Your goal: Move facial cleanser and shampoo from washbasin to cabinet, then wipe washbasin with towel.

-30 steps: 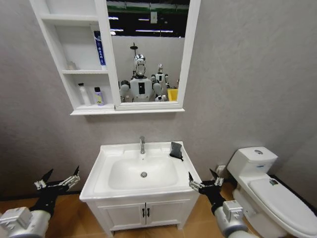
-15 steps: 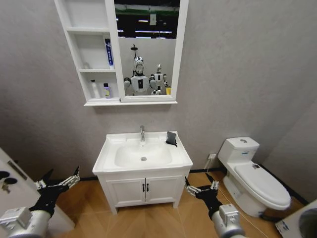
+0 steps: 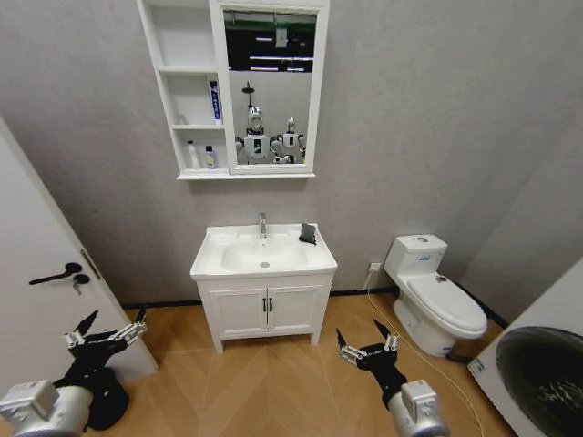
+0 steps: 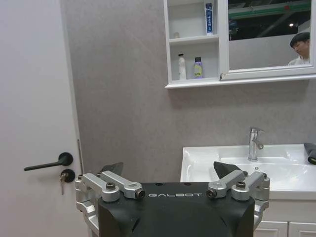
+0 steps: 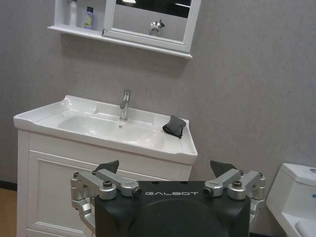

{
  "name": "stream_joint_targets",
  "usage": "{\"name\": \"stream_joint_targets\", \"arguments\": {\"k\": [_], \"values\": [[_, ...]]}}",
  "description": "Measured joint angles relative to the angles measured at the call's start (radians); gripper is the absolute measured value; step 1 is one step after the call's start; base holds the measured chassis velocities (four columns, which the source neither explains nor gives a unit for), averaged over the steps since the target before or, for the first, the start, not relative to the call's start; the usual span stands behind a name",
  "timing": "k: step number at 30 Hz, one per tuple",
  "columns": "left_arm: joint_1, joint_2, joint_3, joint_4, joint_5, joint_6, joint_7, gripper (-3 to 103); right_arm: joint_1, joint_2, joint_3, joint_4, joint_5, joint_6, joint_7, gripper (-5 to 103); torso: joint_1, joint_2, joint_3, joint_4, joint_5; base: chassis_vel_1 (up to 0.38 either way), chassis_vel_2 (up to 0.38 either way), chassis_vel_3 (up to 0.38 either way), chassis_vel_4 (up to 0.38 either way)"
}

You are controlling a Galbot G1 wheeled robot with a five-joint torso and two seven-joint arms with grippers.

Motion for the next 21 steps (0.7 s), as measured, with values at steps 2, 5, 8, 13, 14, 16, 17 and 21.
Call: {"name": "stream_joint_targets", "arguments": {"k": [2, 5, 8, 13, 14, 16, 17, 21], "values": [[0.000, 0.000, 0.000, 0.000, 0.000, 0.000, 0.000, 100, 0.000, 0.002, 0.000, 0.000, 0.000, 0.002, 0.001, 100, -0.001, 0.000, 0.000, -0.0002, 0.0014, 0.294, -0.249, -0.217, 0.271], [0.000, 0.000, 0.000, 0.000, 0.000, 0.000, 0.000, 100, 0.000, 0.005, 0.001, 0.000, 0.000, 0.004, 0.010, 100, 0.000, 0.000, 0.000, 0.0004, -0.0002, 0.132, -0.074, -0.190, 0.159], [0.000, 0.000, 0.000, 0.000, 0.000, 0.000, 0.000, 100, 0.002, 0.005, 0.001, -0.006, 0.003, 0.003, 0.015, 100, 0.000, 0.000, 0.000, -0.0002, 0.0008, 0.071, 0.010, -0.041, 0.088], [0.000, 0.000, 0.000, 0.000, 0.000, 0.000, 0.000, 100, 0.011, -0.001, 0.001, -0.020, 0.008, 0.000, 0.016, 100, 0.002, -0.001, 0.001, -0.0003, 0.0009, -0.070, -0.008, 0.059, -0.016], [0.000, 0.000, 0.000, 0.000, 0.000, 0.000, 0.000, 100, 0.016, -0.003, 0.001, -0.028, 0.010, 0.000, 0.016, 100, 0.002, -0.001, 0.001, 0.0001, 0.0008, -0.073, 0.041, 0.099, -0.051], [0.000, 0.000, 0.000, 0.000, 0.000, 0.000, 0.000, 100, 0.017, -0.005, 0.001, -0.031, 0.012, 0.000, 0.016, 100, 0.002, -0.001, 0.001, 0.0002, 0.0006, -0.029, 0.070, 0.027, -0.035], [0.000, 0.000, 0.000, 0.000, 0.000, 0.000, 0.000, 100, 0.018, -0.006, 0.001, -0.032, 0.012, 0.000, 0.017, 100, 0.002, -0.001, 0.001, 0.0001, 0.0007, 0.000, 0.000, 0.000, 0.000], [0.000, 0.000, 0.000, 0.000, 0.000, 0.000, 0.000, 100, 0.018, -0.008, 0.001, -0.039, 0.012, -0.001, 0.018, 100, 0.001, -0.001, 0.000, -0.0002, 0.0005, 0.014, 0.002, -0.005, 0.000]]}}
